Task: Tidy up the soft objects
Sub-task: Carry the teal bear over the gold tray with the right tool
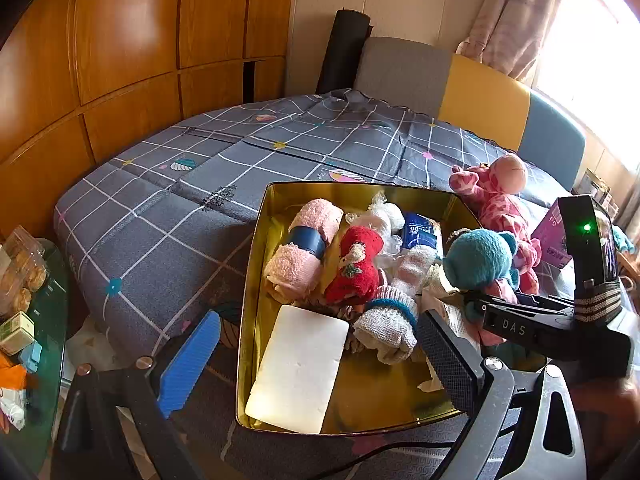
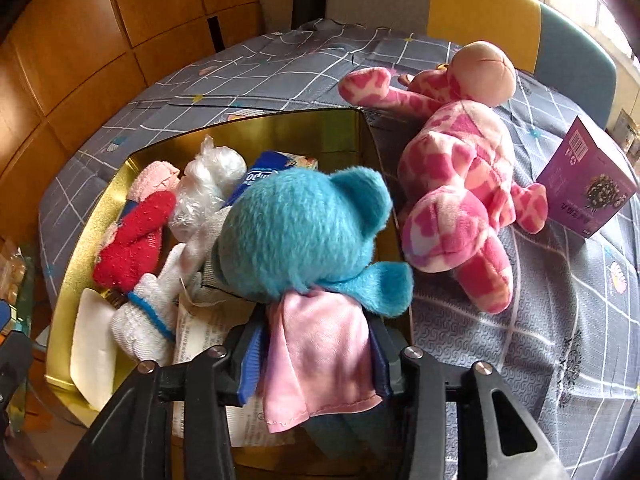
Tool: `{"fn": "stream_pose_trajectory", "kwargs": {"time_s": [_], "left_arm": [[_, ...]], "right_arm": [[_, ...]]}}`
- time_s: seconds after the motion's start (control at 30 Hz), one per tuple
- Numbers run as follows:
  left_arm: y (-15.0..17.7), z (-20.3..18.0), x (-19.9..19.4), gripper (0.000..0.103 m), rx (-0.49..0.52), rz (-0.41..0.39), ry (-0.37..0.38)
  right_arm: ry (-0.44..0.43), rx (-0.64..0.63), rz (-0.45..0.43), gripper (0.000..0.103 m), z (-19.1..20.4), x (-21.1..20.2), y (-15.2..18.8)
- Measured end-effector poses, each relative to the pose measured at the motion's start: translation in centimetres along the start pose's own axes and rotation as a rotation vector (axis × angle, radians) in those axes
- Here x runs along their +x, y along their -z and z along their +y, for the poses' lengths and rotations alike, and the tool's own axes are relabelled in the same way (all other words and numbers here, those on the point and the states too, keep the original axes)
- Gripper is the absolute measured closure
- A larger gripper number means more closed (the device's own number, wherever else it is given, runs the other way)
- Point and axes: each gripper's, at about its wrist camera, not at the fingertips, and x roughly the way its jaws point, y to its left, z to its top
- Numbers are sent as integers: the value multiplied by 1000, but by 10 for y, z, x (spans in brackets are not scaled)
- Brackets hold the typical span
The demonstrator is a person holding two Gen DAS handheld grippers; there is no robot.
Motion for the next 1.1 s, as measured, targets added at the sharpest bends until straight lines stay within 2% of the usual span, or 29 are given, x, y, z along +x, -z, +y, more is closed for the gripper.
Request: {"fn": "stream_pose_trajectory", "kwargs": {"time_s": [0.17, 0.33, 0.4, 0.5, 0.7, 0.87, 0.97, 1.1], "left_arm": [[0, -1, 0, 3, 5, 3, 1], [0, -1, 1, 3, 5, 1, 0], [0, -1, 0, 3, 4, 2, -1], [0, -2, 0, 3, 6, 1, -4], [-1, -4, -4, 1, 11, -9, -11], [-2, -8, -12, 0, 18, -30, -17], [-2, -12, -17, 0, 19, -41, -26], [-1, -18, -26, 0, 21, -59, -17]], "right_arm": [[20, -35, -34, 54, 2, -8, 2], [59, -77, -120, 50, 6, -26, 9], [27, -87, -146, 50, 8, -31, 11], [-17, -103, -145, 50, 12, -29, 11], [-23, -101, -106, 50, 17, -14, 11], [-52, -68, -177, 50, 11, -40, 19], [-35, -67, -222, 50, 10, -57, 29], [-1, -53, -240, 50, 6, -71, 43]]}}
